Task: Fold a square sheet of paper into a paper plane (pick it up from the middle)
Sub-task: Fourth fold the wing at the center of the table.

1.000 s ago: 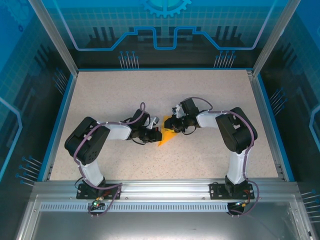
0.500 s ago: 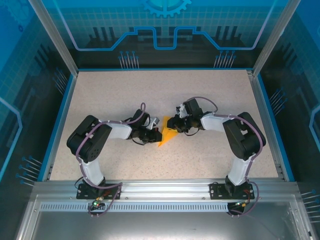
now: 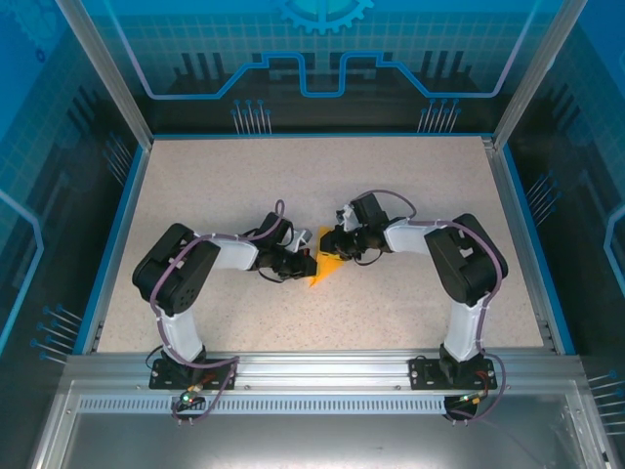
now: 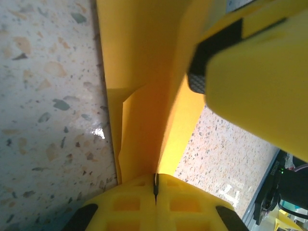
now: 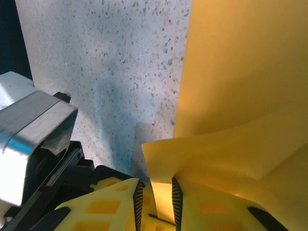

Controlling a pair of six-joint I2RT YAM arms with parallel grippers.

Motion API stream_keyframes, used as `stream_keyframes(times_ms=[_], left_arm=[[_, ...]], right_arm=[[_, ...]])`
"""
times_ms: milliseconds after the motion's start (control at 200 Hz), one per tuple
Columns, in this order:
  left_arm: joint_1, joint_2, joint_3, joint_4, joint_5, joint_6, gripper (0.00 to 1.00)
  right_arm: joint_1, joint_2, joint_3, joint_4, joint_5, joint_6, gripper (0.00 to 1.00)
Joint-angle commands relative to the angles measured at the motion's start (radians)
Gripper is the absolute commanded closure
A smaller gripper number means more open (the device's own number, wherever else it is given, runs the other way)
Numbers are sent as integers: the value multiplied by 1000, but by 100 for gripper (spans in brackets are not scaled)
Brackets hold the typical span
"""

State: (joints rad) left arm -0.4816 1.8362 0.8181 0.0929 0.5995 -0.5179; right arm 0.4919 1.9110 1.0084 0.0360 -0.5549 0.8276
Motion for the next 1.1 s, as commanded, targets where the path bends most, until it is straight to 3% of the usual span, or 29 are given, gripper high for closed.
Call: stream_keyframes(times_ms=[0,500,1095], left_arm=[[13,25,12,-7,25,2,99],[17,-5,6,-25,18,-8,90],[19,-20,-26,-14,12,-59,99]], right_arm=[[-7,25,23,15,-13,4,74],[-38,80,38,15,-27,-2,75],[-36,81,45,-57,29,-19,77]])
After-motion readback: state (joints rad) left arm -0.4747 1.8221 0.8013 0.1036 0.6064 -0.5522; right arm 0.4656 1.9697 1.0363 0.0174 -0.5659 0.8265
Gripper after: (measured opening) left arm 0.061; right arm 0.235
